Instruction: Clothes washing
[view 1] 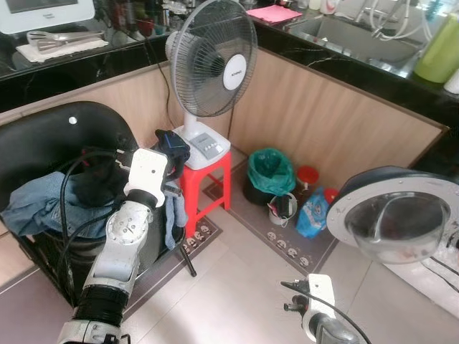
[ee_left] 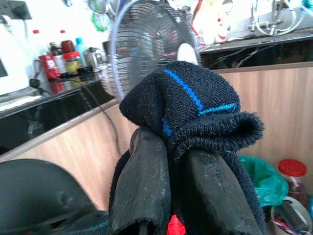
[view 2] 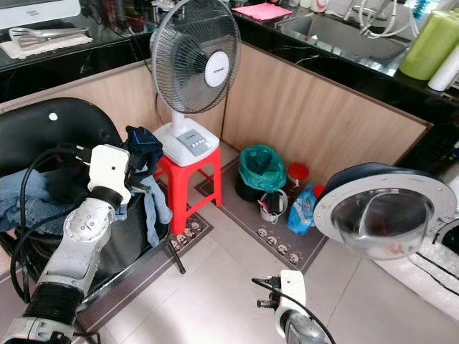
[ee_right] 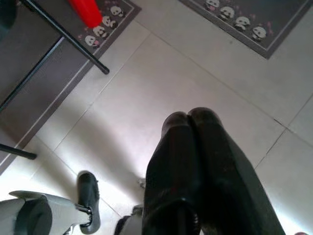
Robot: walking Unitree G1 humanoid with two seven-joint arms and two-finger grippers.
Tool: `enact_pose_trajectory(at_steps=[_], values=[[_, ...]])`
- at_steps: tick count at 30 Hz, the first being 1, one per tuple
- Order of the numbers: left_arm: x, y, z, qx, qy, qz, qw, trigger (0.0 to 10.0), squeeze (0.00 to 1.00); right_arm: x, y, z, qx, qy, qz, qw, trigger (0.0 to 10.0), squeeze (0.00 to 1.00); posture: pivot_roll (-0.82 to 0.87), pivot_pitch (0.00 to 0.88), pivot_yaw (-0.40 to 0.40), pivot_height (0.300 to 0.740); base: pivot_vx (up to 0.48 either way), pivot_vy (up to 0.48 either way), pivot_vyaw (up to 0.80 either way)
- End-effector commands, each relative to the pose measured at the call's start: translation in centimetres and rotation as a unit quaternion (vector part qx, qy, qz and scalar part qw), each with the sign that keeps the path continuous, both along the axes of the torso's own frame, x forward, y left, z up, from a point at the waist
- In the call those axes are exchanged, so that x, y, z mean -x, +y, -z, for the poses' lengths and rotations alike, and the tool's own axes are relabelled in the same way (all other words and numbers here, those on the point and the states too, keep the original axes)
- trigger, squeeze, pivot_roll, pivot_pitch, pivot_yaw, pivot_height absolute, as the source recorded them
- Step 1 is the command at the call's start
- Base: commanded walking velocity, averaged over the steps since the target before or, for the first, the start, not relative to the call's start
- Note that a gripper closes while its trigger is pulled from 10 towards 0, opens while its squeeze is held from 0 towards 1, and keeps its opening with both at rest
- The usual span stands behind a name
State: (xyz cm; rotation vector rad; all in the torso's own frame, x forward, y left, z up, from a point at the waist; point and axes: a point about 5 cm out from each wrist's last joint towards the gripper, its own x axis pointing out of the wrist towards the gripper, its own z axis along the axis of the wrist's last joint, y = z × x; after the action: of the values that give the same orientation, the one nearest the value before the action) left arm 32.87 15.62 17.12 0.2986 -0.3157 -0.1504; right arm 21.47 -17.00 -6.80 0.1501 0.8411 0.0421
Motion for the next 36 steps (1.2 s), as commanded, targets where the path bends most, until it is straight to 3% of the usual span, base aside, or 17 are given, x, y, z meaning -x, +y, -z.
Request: enact_pose_trajectory(at_steps=[1, 12, 26, 31, 36], values=[[0.0, -0.2, -0.1, -0.005, -0.003, 0.004, 1.000, 10.0, 0.00, 0.1, -0.4, 0.0, 0.007, 0.002, 0.001, 1.000, 10.0, 0.00, 0.22, 0.000, -0.123, 0.740, 0.000, 0.000, -0.76], [0.0, -0.3, 0.0, -0.009, -0.004, 0.003, 1.000, 10.0, 0.00, 0.2, -0.4, 0.1, 0.006, 0.003, 0.000, 1.000, 10.0, 0.00, 0.22, 0.000, -0.124, 0.740, 0.000, -0.252, -0.76], [0.0, -0.5, 0.2, -0.004, 0.000, 0.010, 1.000, 10.0, 0.00, 0.1, -0.4, 0.0, 0.006, 0.002, -0.001, 1.000, 10.0, 0.00, 0.22, 0.000, -0.127, 0.740, 0.000, 0.000, -0.76], [-0.2, -0.4, 2.7, -0.020, 0.068, 0.030, 0.997, 10.0, 0.00, 0.0, -0.5, -0.1, 0.008, -0.003, 0.001, 1.000, 10.0, 0.00, 0.23, 0.000, -0.130, 0.740, 0.000, 0.000, -0.15], [-0.4, 1.1, 6.3, -0.028, 0.151, 0.018, 0.988, 10.0, 0.00, 0.0, -0.5, -0.1, 0.007, -0.004, 0.003, 1.000, 10.0, 0.00, 0.22, 0.000, -0.132, 0.740, 0.000, 0.000, 0.00]])
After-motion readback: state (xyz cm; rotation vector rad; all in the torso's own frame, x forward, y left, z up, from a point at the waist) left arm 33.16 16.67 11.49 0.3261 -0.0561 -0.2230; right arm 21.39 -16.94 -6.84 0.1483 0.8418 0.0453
